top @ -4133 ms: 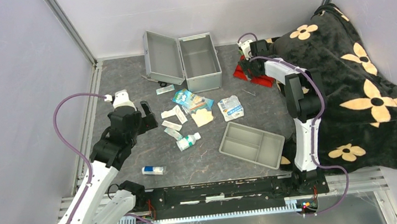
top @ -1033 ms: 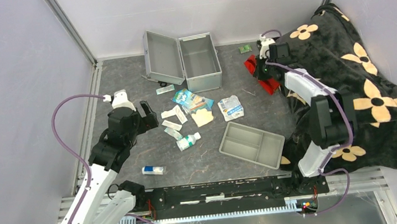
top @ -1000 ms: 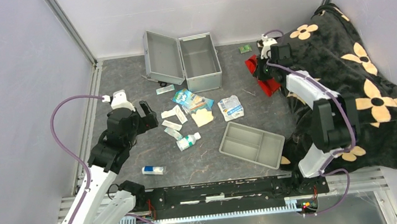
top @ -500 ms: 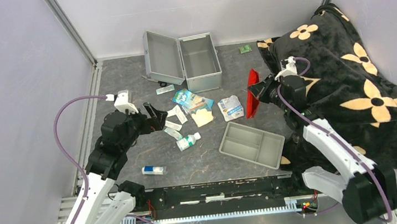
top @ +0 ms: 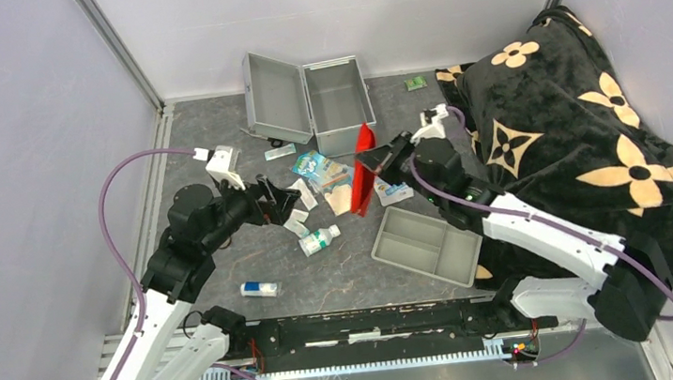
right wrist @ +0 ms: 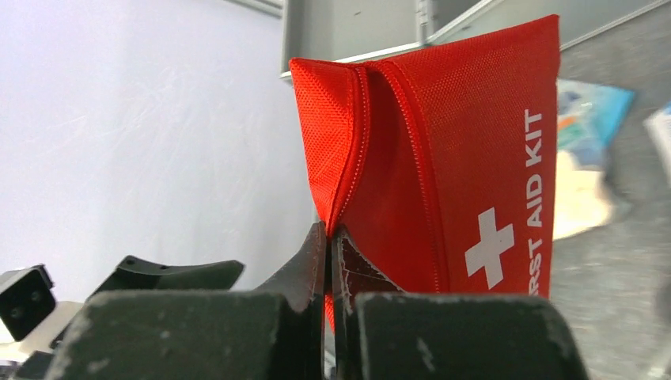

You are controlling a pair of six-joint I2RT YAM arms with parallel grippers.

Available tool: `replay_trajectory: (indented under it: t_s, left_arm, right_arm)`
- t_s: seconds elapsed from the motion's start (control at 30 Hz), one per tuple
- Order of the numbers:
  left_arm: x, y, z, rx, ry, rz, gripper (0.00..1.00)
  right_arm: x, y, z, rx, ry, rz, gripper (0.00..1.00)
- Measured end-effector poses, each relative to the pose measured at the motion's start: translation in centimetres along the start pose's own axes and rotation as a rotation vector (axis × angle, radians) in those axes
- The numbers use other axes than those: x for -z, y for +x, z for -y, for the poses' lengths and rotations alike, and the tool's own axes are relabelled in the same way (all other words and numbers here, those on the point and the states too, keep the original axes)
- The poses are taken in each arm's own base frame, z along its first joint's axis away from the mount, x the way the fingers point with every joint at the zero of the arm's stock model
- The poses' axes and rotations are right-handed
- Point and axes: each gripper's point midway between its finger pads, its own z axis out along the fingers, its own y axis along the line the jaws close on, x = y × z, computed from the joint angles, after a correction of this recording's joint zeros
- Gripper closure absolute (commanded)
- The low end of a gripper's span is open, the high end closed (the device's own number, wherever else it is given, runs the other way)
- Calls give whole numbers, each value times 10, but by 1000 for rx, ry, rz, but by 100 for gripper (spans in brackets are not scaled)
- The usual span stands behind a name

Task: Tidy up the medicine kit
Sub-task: Pick up the medicine pouch from the center of the board.

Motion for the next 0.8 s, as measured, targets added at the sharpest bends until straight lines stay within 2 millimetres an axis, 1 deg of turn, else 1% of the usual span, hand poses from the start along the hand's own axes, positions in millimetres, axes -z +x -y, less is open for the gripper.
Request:
replay_trajectory:
  t_s: [0.07,0.23,0.37,0.47,0.57,0.63,0.67,0.7,0.73,0.8]
  left_arm:
    - [-1,-3,5,-8,17,2,0]
    - [-2,-6,10,-14,33,6,0]
    - [-3,-5,10,-15,33,4,1]
    - [-4,-4,10,-16,33,-3,5]
    - [-10,1,12,-46,33,-29,5]
    - [-17,5,15,-76,27,-52,5]
    - [-21,6,15,-89,11,-61,5]
    - [-26,14,24,-115,28,-86,5]
    - [-29,19,28,-130,30,-102,4]
    - [-36,29,35,-167,29,-132,3]
  right_arm:
    - [-9,11,-20,-23,-18,-12,100]
    - [-32,30,-51,-63,-28,-20,100]
    - [-51,45,-62,-77,-23,-38,100]
    - [-64,56,-68,-80,-19,-55,100]
    - [-69,62,-64,-76,-4,-61,100]
    - [-69,59,-58,-66,14,-41,100]
    - [-68,55,-54,-56,27,-22,100]
    - [-66,50,-46,-43,44,0,100]
    - [-63,42,-40,-34,60,22,100]
    - [-54,23,-23,-13,94,73,100]
